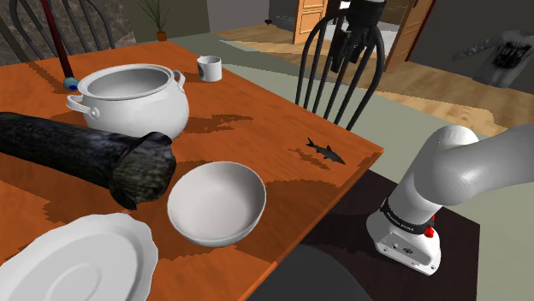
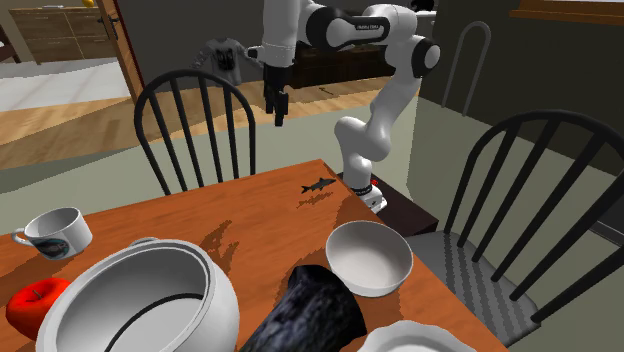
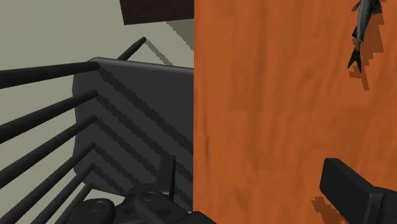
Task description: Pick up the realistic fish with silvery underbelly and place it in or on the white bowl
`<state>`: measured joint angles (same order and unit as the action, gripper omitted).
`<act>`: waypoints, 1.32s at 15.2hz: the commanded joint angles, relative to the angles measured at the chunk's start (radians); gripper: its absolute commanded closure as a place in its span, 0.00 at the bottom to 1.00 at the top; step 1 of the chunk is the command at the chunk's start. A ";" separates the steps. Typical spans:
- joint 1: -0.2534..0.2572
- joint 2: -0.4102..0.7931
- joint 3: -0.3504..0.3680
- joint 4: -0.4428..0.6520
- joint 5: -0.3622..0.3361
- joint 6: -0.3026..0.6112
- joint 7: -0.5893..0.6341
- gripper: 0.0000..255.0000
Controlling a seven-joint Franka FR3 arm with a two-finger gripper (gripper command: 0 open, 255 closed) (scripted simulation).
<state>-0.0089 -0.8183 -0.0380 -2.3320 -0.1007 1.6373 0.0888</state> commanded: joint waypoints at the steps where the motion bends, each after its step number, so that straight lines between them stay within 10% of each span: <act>1: 0.000 0.000 0.000 0.000 0.000 0.000 0.000 0.00; 20: 0.157 0.196 0.160 -0.215 0.286 -0.006 0.147 0.00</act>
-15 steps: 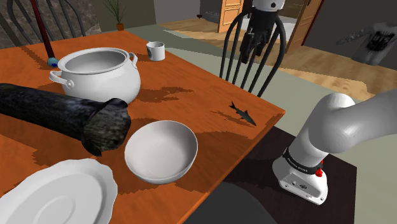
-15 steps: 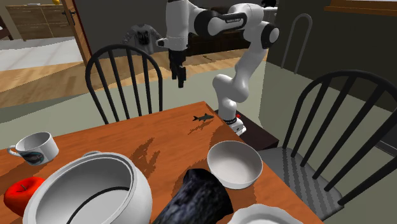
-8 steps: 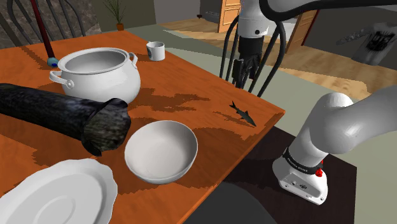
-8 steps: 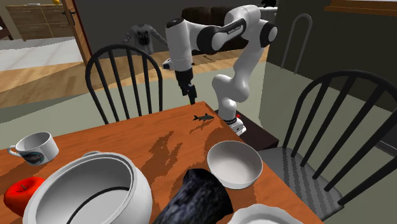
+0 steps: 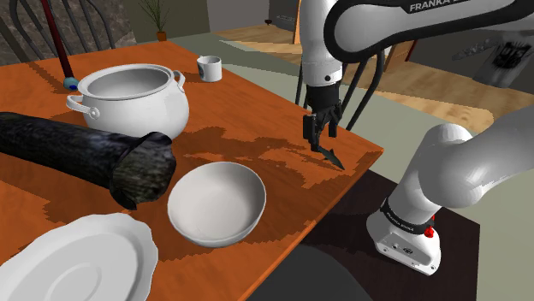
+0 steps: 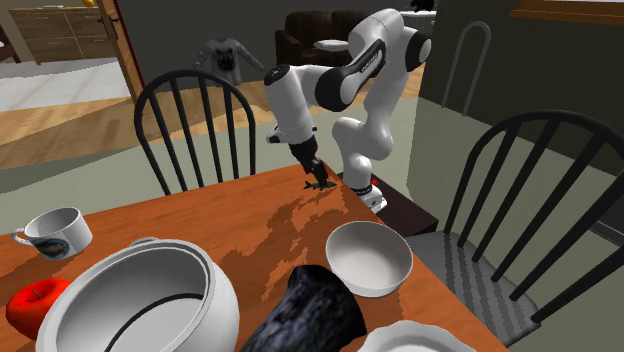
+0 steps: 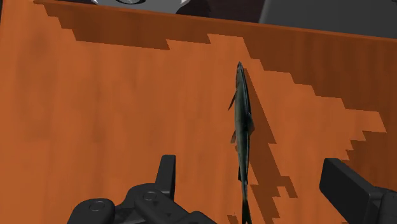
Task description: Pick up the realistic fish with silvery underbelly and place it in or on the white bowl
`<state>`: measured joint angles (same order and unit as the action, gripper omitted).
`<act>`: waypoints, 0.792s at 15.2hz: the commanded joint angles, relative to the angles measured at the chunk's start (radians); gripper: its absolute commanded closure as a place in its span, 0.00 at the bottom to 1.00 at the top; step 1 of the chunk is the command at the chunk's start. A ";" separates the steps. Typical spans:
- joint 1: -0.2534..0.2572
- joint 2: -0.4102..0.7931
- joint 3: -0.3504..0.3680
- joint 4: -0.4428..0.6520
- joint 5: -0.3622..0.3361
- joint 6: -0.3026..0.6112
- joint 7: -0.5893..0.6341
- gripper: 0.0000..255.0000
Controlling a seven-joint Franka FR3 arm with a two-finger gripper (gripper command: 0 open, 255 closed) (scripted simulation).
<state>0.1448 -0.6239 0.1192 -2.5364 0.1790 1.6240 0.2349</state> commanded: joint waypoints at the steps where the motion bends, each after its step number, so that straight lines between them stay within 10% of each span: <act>1: 0.004 -0.001 0.004 -0.026 0.008 0.019 0.000 0.00; 12: 0.010 -0.010 0.013 -0.091 0.019 0.075 -0.001 0.00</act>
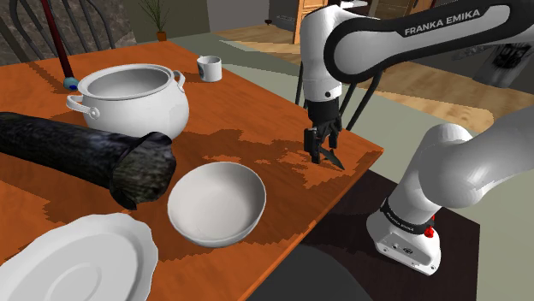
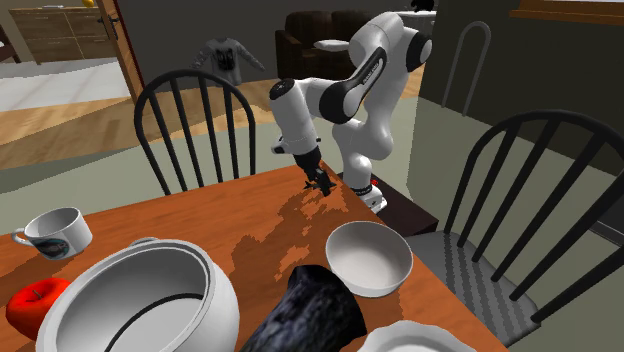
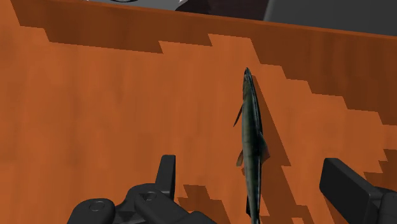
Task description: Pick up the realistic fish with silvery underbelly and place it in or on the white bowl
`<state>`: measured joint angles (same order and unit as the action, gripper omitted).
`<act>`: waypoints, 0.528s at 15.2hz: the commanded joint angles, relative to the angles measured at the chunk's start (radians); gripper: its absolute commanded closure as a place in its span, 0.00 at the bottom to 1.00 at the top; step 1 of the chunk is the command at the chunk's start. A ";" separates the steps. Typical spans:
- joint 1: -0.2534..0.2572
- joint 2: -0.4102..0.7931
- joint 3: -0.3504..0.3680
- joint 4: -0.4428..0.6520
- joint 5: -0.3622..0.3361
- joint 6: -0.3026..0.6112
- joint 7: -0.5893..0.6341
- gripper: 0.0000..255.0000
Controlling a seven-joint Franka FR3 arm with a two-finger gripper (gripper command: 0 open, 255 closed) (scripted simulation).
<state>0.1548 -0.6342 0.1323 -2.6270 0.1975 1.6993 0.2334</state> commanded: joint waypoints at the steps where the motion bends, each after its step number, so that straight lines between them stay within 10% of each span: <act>1: 0.000 0.000 0.000 0.000 0.000 0.000 0.000 0.00; 2: 0.000 0.000 0.000 0.000 0.000 0.000 0.000 0.00; 3: 0.000 0.000 0.000 0.000 0.000 0.000 0.000 1.00; 8: -0.001 0.000 -0.001 0.001 -0.002 -0.001 -0.001 1.00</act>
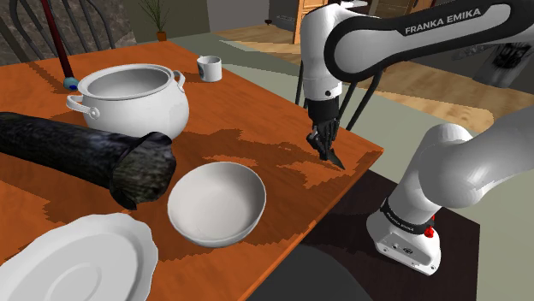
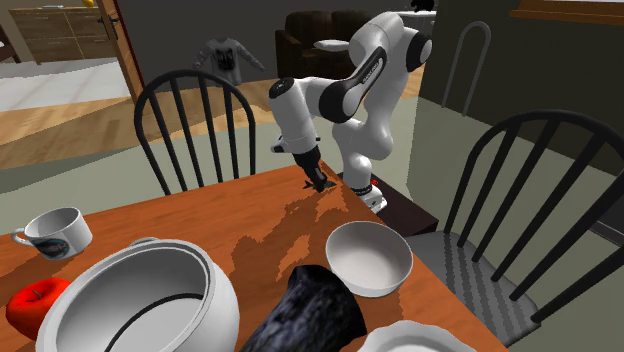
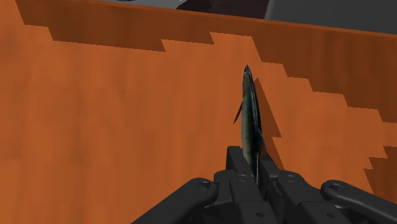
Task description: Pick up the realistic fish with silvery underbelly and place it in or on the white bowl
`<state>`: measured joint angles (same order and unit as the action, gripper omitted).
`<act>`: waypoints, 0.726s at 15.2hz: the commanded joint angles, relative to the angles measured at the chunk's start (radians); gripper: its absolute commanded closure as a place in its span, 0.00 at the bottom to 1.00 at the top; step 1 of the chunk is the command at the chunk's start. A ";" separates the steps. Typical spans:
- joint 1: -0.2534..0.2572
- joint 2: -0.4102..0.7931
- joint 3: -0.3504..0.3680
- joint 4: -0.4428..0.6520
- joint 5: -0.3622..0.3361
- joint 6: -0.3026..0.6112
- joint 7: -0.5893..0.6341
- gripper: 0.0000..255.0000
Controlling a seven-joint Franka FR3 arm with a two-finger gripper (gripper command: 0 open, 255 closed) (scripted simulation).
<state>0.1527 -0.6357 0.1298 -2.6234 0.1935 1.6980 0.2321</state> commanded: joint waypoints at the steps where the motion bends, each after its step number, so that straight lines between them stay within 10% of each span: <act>1: 0.001 0.003 0.001 -0.003 0.002 0.002 -0.001 1.00; 11: 0.001 -0.020 -0.007 0.076 -0.004 -0.100 0.012 1.00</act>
<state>0.1537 -0.6499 0.1242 -2.5575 0.1904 1.6151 0.2429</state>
